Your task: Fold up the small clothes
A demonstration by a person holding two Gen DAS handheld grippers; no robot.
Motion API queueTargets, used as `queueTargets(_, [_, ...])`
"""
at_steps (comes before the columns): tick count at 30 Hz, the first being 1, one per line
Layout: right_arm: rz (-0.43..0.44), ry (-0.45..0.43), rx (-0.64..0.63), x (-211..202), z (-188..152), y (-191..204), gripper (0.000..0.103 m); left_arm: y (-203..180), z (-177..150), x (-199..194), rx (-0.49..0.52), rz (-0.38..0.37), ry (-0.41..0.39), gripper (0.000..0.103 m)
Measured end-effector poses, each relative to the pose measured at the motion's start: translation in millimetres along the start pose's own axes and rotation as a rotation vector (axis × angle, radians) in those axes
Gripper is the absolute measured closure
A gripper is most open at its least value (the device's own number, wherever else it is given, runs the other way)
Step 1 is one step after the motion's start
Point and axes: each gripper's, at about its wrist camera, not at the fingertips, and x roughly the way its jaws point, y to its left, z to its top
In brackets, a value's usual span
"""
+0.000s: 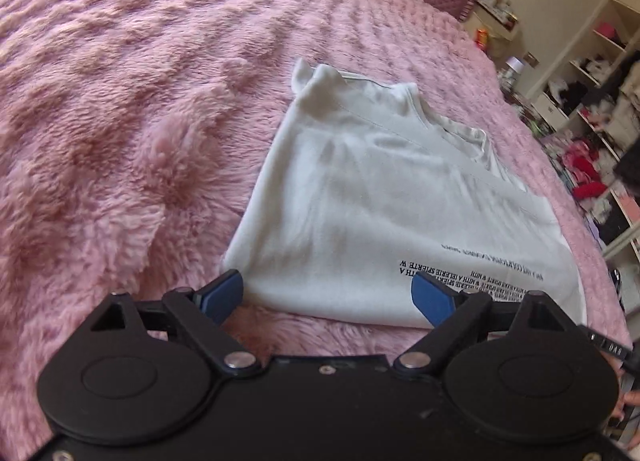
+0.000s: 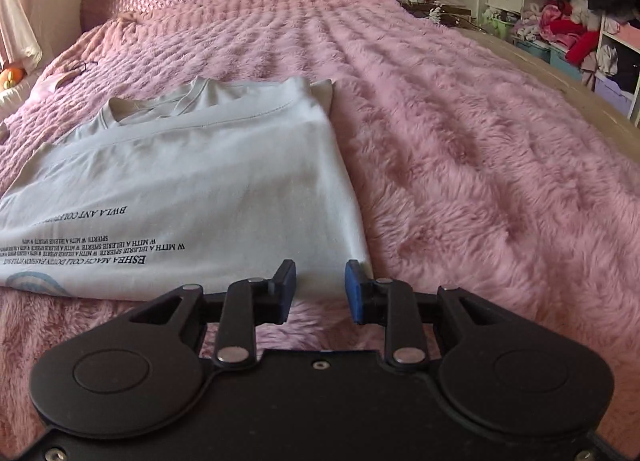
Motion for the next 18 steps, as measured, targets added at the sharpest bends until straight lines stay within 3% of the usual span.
queueTargets(3, [-0.003, -0.01, 0.02, -5, 0, 5, 0.077, -2, -8, -25, -0.091, -0.07, -0.025, 0.006])
queueTargets(9, [-0.029, -0.031, 0.077, -14, 1, 16, 0.072, 8, -35, -31, -0.267, -0.033, -0.059, 0.0])
queueTargets(12, [-0.074, -0.048, 0.14, -21, 2, 21, 0.047, 18, -47, -19, -0.359, -0.013, -0.069, 0.0])
queueTargets(14, [-0.089, -0.079, 0.149, -26, 3, 25, 0.04, 19, -48, -15, -0.388, -0.013, -0.1, 0.0])
queueTargets(16, [-0.111, -0.091, 0.139, -27, 4, 30, 0.027, 18, -44, -12, -0.389, -0.019, -0.116, 0.0])
queueTargets(18, [-0.123, -0.098, 0.147, -26, 4, 34, 0.024, 18, -40, -8, -0.389, -0.02, -0.118, 0.0])
